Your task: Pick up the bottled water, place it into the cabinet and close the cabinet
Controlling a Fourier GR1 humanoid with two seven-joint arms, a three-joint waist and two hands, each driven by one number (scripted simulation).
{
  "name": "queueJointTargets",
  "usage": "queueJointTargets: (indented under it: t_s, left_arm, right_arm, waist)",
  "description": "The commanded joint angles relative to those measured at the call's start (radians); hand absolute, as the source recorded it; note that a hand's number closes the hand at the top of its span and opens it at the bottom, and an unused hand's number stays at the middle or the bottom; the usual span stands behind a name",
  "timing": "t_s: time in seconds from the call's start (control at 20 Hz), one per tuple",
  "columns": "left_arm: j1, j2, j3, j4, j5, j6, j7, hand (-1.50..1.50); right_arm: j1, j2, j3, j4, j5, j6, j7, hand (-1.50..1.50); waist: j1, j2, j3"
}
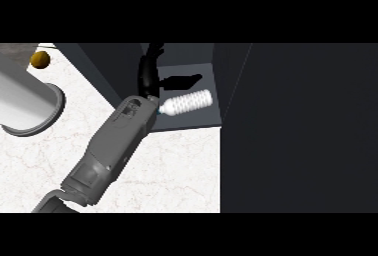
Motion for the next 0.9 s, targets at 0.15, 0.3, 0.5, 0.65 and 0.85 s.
queueJointTargets:
  t_s: [0.15,0.3,0.5,0.65,0.85]
  left_arm:
    - [-0.120,-0.027,0.077,0.128,0.030,-0.099,-0.125,-1.50]
    - [-0.118,-0.035,0.122,0.123,0.060,-0.141,-0.235,-1.50]
    - [-0.116,-0.042,0.106,0.139,0.081,-0.201,-0.293,-1.50]
    - [-0.135,-0.042,0.119,0.163,0.113,-0.196,-0.327,-1.50]
    - [-0.107,-0.042,0.035,0.102,0.207,-0.180,-0.320,-1.50]
  right_arm:
    - [0.001,-0.015,-0.007,-0.106,-0.062,-0.043,0.055,-1.50]
    - [0.016,-0.005,-0.005,-0.094,-0.067,-0.030,0.044,-1.50]
    - [0.015,0.004,-0.025,-0.116,-0.073,-0.055,0.057,-1.50]
    - [0.008,0.026,-0.001,-0.139,-0.048,-0.068,0.061,-1.50]
    - [-0.020,-0.003,-0.020,-0.137,-0.087,-0.099,0.113,-1.50]
  waist:
    - [0.013,0.002,-0.001]
    - [0.013,0.000,-0.001]
    - [0.029,-0.011,0.000]
    - [0.024,-0.010,0.000]
    - [0.036,-0.017,0.001]
